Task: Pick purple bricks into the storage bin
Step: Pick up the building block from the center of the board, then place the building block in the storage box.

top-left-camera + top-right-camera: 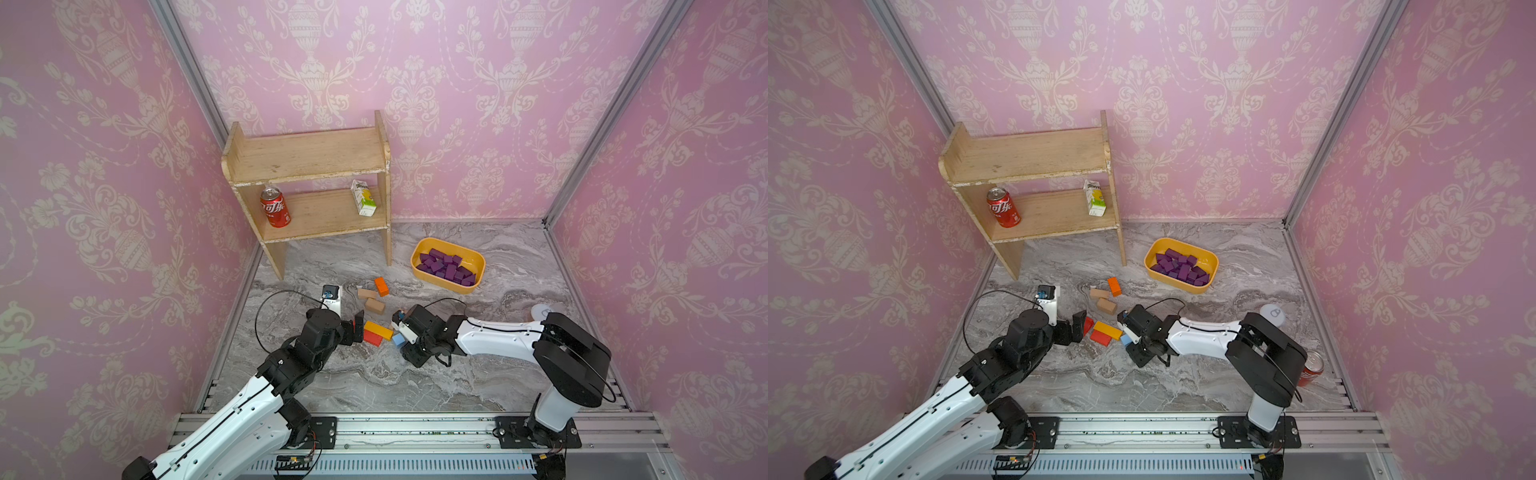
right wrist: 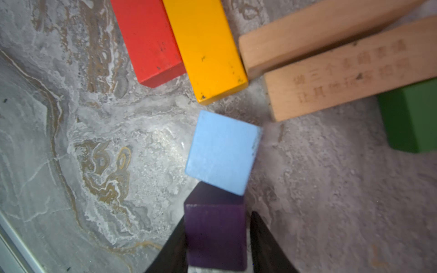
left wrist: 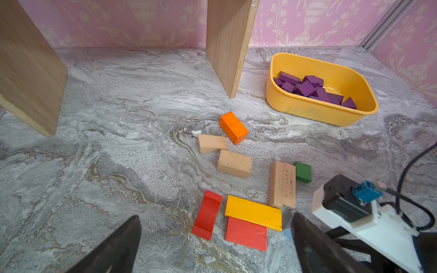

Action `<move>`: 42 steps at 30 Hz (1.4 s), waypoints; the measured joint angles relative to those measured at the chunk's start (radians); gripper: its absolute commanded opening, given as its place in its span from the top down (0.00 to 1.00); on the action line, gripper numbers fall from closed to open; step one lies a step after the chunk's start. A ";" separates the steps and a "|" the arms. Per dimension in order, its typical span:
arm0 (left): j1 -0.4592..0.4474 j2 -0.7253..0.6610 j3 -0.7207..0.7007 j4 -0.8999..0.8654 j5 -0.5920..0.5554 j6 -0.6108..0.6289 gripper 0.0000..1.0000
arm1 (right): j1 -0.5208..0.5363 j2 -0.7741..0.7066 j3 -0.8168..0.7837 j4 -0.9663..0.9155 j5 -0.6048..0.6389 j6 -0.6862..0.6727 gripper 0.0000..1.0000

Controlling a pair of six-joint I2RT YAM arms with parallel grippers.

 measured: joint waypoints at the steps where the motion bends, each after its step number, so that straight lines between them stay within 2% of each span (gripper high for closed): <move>1: 0.000 0.000 0.000 0.000 0.000 0.000 0.01 | 0.000 0.000 0.000 0.001 0.005 -0.002 0.70; 6: 0.000 -0.002 0.000 0.000 -0.001 0.000 0.01 | 0.000 0.000 0.000 0.008 0.026 0.001 0.75; 13: 0.000 -0.005 -0.005 0.000 -0.003 0.000 0.01 | -0.002 -0.018 0.000 0.003 0.070 0.003 0.74; 16: 0.000 -0.005 -0.006 0.000 -0.004 0.000 0.01 | -0.010 -0.036 0.000 0.003 0.072 0.003 0.76; 22: 0.000 -0.017 -0.007 0.000 -0.004 0.000 0.01 | -0.051 -0.064 0.000 -0.010 0.064 0.011 0.74; 26: 0.000 -0.021 -0.010 0.002 -0.015 0.001 0.01 | -0.149 -0.126 0.007 -0.022 0.039 0.019 0.72; 30: 0.000 -0.024 -0.027 0.012 -0.047 0.016 0.01 | -0.283 -0.133 0.089 -0.040 0.034 0.018 0.72; 38: 0.000 -0.025 -0.074 0.073 -0.162 0.093 0.01 | -0.470 0.026 0.408 -0.070 0.064 0.000 0.71; 40: 0.001 -0.026 -0.079 0.103 -0.188 0.118 0.01 | -0.504 0.085 0.483 -0.085 0.069 0.000 0.64; 41: 0.002 -0.026 -0.084 0.123 -0.200 0.132 0.01 | -0.520 0.116 0.520 -0.094 0.071 0.000 0.56; 42: 0.004 -0.026 -0.089 0.140 -0.210 0.145 0.01 | -0.534 0.146 0.553 -0.103 0.072 -0.003 0.40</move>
